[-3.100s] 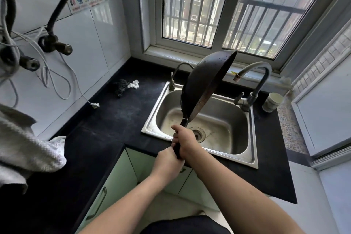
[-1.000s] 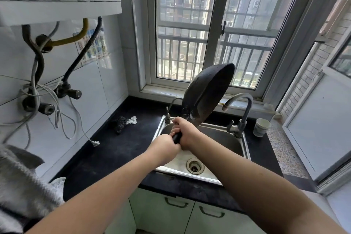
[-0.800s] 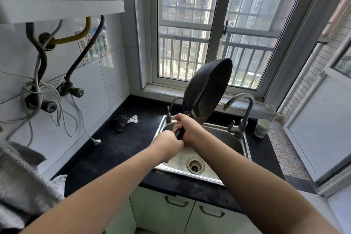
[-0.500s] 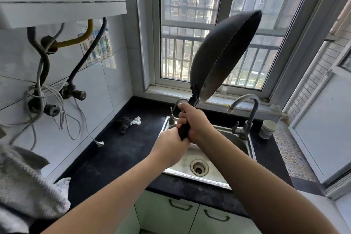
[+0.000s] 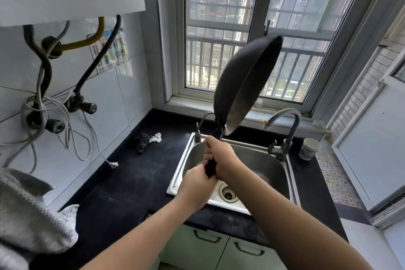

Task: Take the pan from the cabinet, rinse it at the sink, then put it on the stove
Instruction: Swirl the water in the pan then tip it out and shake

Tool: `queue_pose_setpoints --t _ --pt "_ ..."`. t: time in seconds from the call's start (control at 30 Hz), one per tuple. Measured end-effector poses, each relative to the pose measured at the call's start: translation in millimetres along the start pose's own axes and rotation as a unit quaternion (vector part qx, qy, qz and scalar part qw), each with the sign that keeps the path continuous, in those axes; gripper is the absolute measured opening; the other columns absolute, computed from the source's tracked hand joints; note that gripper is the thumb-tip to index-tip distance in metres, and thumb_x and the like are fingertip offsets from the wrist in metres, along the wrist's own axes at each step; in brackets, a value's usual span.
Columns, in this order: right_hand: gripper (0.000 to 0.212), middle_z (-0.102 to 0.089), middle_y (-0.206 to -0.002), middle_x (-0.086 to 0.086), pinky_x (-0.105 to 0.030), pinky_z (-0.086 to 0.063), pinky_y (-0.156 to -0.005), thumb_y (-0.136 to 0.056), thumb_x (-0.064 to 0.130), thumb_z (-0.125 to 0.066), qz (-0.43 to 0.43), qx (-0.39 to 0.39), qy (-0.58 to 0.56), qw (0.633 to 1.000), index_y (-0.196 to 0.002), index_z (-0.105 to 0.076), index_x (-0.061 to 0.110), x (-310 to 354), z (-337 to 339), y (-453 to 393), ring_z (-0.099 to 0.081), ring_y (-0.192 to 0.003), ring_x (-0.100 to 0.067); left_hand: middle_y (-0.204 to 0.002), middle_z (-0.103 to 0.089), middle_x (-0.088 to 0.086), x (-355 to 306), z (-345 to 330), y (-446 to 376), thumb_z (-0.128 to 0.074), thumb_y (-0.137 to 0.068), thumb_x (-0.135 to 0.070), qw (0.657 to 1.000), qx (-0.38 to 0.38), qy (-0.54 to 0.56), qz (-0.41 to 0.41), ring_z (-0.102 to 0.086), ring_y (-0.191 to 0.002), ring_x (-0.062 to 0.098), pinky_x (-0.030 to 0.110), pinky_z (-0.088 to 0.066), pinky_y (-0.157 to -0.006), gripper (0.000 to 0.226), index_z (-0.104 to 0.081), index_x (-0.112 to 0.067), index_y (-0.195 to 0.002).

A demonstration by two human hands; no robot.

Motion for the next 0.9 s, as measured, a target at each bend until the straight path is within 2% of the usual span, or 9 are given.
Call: queue_pose_setpoints --t 0.1,0.17,0.3,0.47,0.67,0.77,0.9 --pt "0.020 -0.031 -0.043 0.008 -0.018 -0.027 -0.034 -0.087 0.011 -0.051 -0.051 -0.026 -0.010 0.998 -0.068 -0.049 0.016 -25 12 -10 -0.026 -0.029 -0.006 -0.057 -0.053 -0.005 13 -13 2 -0.053 -0.088 -0.024 0.998 0.038 0.004 0.044 -0.045 -0.050 0.010 0.016 -0.031 -0.041 0.021 -0.056 -0.018 -0.068" --pt "0.023 -0.030 -0.038 0.008 -0.017 -0.025 -0.032 -0.088 0.010 -0.049 -0.079 -0.037 -0.013 0.996 -0.066 -0.046 0.015 -41 19 -15 -0.025 -0.027 -0.006 -0.059 -0.054 -0.003 21 -20 4 -0.052 -0.087 -0.023 0.996 0.056 -0.002 0.066 -0.048 -0.053 0.013 0.022 -0.034 -0.045 0.018 -0.057 -0.017 -0.070" --pt "0.025 -0.029 -0.037 0.008 -0.017 -0.024 -0.030 -0.087 0.007 -0.047 -0.107 -0.041 -0.022 0.993 -0.063 -0.043 0.015 -60 22 -14 -0.024 -0.026 -0.006 -0.060 -0.053 -0.002 35 -24 9 -0.050 -0.085 -0.022 0.992 0.077 -0.035 0.091 -0.049 -0.056 0.017 0.024 -0.035 -0.047 0.015 -0.057 -0.015 -0.073" --pt "0.027 -0.027 -0.039 0.008 -0.020 -0.026 -0.032 -0.086 0.009 -0.050 -0.120 -0.016 -0.059 0.991 -0.062 -0.040 0.018 -61 19 -10 -0.025 -0.029 -0.007 -0.067 -0.056 0.000 29 -18 13 -0.048 -0.086 -0.023 0.991 0.073 -0.086 0.071 -0.051 -0.060 0.018 0.025 -0.032 -0.045 0.016 -0.052 -0.017 -0.072" --pt "0.031 -0.027 -0.038 0.008 -0.021 -0.026 -0.034 -0.082 0.009 -0.051 -0.124 0.005 -0.083 0.989 -0.057 -0.037 0.019 -56 12 -6 -0.024 -0.030 -0.007 -0.080 -0.065 0.010 18 -7 18 -0.047 -0.085 -0.025 0.988 0.043 -0.135 0.056 -0.063 -0.077 0.030 0.026 -0.032 -0.044 0.017 -0.055 -0.013 -0.077" --pt "0.030 -0.027 -0.039 0.008 -0.020 -0.025 -0.034 -0.083 0.007 -0.050 -0.122 -0.001 -0.083 0.989 -0.058 -0.038 0.018 -56 13 -2 -0.024 -0.031 -0.007 -0.082 -0.065 0.013 14 -6 22 -0.047 -0.085 -0.025 0.987 0.044 -0.144 0.064 -0.056 -0.066 0.025 0.025 -0.030 -0.043 0.016 -0.054 -0.013 -0.076" --pt "0.030 -0.028 -0.039 0.007 -0.020 -0.024 -0.035 -0.084 0.005 -0.050 -0.131 0.011 -0.078 0.988 -0.058 -0.038 0.018 -58 20 5 -0.024 -0.030 -0.007 -0.065 -0.052 -0.001 15 -16 30 -0.049 -0.086 -0.025 0.987 0.039 -0.129 0.091 -0.046 -0.055 0.014 0.025 -0.030 -0.043 0.016 -0.054 -0.013 -0.075"
Point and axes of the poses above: each hand's wrist, its own y-axis away from the middle knuckle, its own z-axis out of the back of the hand, x = y × z, the point moved 9 cm from there along -y, towards the middle knuckle
